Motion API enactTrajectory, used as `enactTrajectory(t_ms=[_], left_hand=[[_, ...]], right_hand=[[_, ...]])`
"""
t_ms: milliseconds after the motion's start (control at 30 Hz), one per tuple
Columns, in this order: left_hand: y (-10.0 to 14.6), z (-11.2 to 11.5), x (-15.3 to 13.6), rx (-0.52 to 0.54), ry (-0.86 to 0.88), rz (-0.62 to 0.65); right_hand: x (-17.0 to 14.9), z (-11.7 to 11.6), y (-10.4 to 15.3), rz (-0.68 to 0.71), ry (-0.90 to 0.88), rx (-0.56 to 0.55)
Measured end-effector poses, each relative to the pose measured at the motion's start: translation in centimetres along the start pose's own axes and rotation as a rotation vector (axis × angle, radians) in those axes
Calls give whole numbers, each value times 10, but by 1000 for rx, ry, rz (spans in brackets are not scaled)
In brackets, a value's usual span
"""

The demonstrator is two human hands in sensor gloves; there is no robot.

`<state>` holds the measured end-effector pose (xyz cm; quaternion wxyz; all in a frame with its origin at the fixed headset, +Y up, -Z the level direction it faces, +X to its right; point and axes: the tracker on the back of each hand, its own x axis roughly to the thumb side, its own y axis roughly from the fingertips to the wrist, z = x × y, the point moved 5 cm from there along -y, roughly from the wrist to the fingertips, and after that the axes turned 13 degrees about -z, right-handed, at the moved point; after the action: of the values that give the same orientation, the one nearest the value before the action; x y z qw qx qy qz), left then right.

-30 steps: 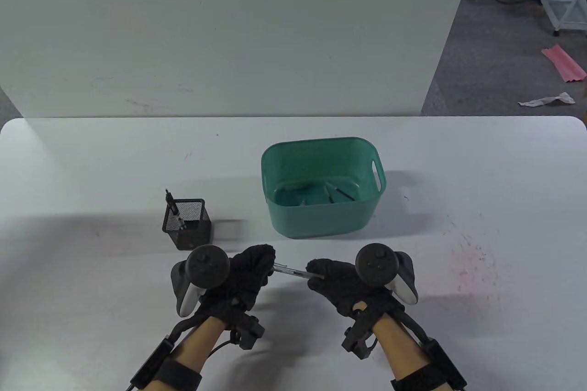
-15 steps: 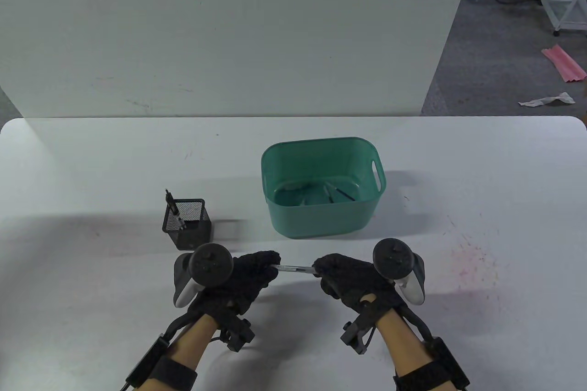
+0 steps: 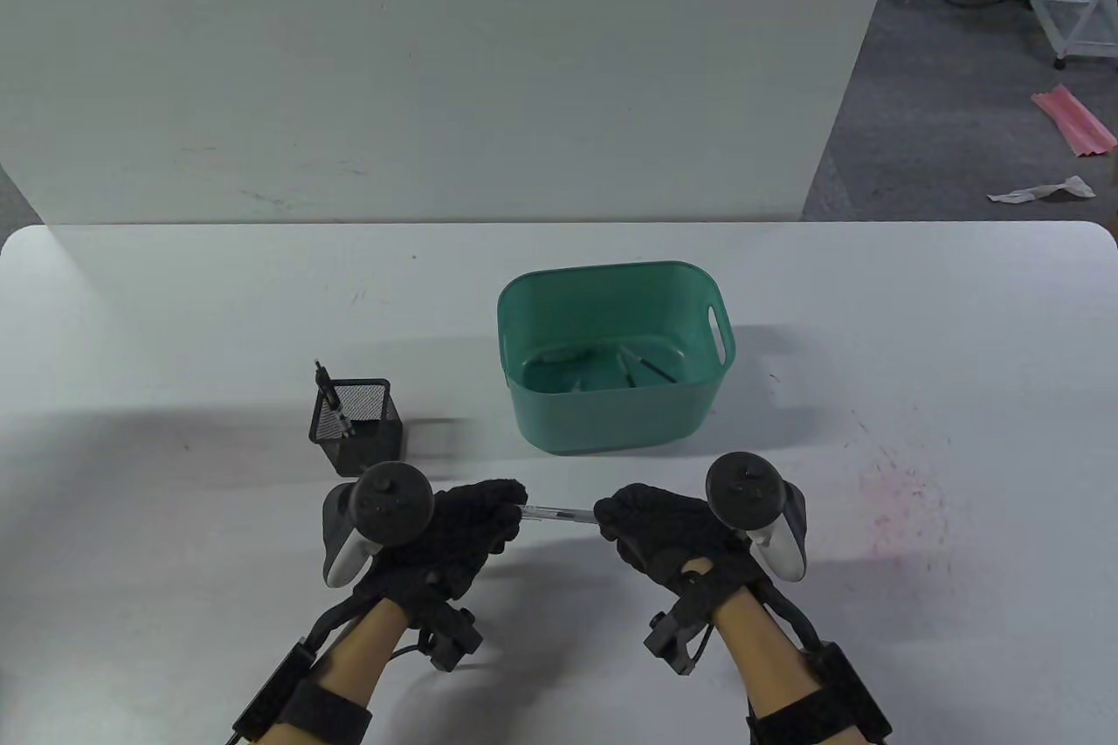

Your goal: Disassemble pens into components

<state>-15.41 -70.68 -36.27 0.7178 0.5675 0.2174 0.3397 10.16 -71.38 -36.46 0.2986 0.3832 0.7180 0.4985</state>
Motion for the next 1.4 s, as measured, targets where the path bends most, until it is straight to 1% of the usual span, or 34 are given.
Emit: enactTrajectory(t_ms=[100,200,267,300,433,600,700,800,867,933,967,1067,1267,1333,1400], left_hand=[[0,-2,-4,18,16,-23],[1,-4,-8,22,55,-33],[1,-5,-11,20,60,-37],[2,-5,-13,20,56,-38],[2,-3,-17,4,70,-41],[3,-2,-17,4,71,-49],[3,-3,-17,12,65,-50],[4,-2,-15,9,65,-43],[5,0,-13,11,47,-39],[5,0,-13,5,47,-38],[5,1,-13,-2,56,-40],[6,-1,-13,11,41,-40],[6,-5,-16,19,69,-51],[6,-5,-15,20,63,-50],[6,-4,-15,16,63,-51]], right_hand=[[0,4,2,4,-29,-65],[-9,3,2,-45,4,-39],[-13,2,1,-62,-5,-18],[-15,1,1,-61,-31,-3],[-11,1,0,-41,-100,-6],[-6,2,2,-1,-72,1],[-8,1,3,-29,-39,12],[-15,2,3,-49,-100,-8],[-16,0,1,-47,-125,35],[-15,0,1,-42,-147,12],[-14,0,1,-45,-135,1],[-9,0,1,1,-87,6],[-17,-6,0,-62,-83,16],[-17,-8,-2,-52,-107,41],[-17,-9,-2,-56,-143,34]])
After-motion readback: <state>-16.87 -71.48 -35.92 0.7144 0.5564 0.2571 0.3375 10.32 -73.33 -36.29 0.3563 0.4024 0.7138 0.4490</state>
